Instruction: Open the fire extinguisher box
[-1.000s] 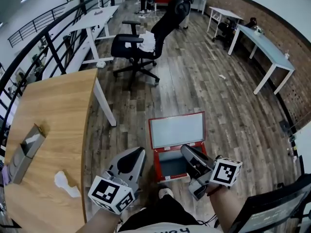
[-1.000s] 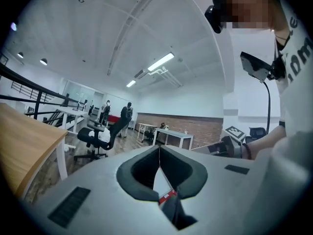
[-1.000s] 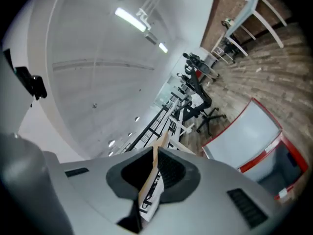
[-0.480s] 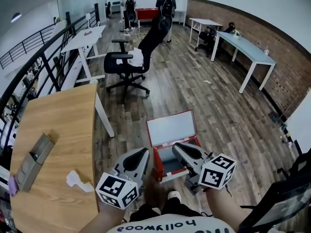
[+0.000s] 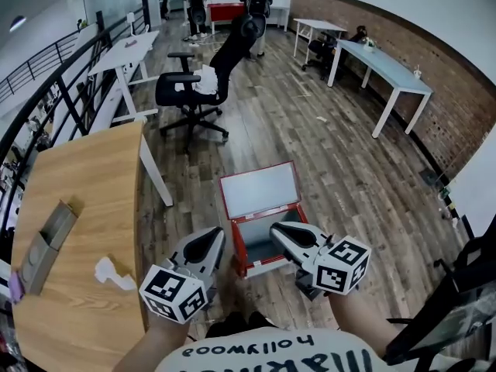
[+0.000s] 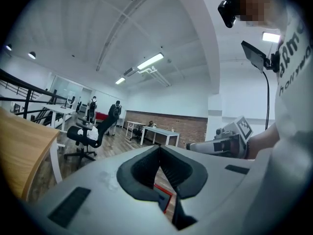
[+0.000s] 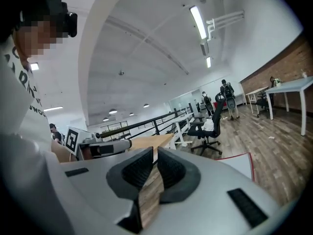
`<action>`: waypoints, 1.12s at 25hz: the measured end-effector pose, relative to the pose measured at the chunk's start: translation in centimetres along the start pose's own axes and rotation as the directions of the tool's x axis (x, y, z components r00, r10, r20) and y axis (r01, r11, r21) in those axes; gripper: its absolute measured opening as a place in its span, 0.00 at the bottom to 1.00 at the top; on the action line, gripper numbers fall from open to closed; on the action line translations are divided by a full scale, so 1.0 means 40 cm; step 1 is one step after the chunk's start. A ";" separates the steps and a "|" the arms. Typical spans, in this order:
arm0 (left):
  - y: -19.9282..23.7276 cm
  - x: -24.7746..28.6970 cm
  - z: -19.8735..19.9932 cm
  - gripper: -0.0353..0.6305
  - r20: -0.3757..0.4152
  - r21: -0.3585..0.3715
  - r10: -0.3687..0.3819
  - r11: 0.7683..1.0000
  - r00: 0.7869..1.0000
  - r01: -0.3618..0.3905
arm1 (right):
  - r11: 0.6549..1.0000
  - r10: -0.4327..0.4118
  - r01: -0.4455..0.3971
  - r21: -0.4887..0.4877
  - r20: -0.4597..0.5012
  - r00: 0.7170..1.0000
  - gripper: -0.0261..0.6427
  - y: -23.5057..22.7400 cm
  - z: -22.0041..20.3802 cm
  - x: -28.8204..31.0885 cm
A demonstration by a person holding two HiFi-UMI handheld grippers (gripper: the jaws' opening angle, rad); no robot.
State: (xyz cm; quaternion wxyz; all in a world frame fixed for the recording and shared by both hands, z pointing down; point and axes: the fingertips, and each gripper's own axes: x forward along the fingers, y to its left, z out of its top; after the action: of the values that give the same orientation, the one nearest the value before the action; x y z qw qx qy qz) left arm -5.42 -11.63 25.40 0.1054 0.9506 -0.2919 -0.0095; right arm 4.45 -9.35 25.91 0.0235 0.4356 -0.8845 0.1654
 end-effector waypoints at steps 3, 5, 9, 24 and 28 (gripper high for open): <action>-0.024 0.007 -0.015 0.06 -0.009 0.002 -0.015 1.000 1.000 0.015 | 1.000 0.005 -0.006 -0.026 -0.023 1.000 0.09 -0.003 -0.012 -0.015; -0.030 0.009 -0.032 0.06 -0.033 0.012 0.007 1.000 0.999 -0.007 | 0.998 -0.007 0.005 -0.058 -0.034 0.999 0.09 -0.002 -0.020 -0.024; -0.028 0.004 -0.078 0.06 -0.097 0.015 0.033 0.999 0.995 -0.031 | 0.995 -0.032 0.027 -0.097 -0.052 0.998 0.09 -0.014 -0.048 -0.031; 0.001 -0.064 -0.144 0.06 -0.128 -0.079 0.099 0.991 0.987 -0.110 | 0.998 -0.038 0.031 -0.050 -0.133 0.990 0.06 -0.036 -0.102 -0.059; -0.017 -0.056 -0.147 0.06 -0.131 -0.067 0.085 0.993 0.988 -0.094 | 0.998 -0.050 0.045 -0.043 -0.139 0.989 0.06 -0.045 -0.113 -0.067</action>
State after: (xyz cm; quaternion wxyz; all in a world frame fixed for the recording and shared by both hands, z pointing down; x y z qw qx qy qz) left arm -6.44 -8.67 30.90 0.1587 0.9307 -0.3266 0.0454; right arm 7.06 -6.92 30.17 0.0980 0.4433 -0.8732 0.1771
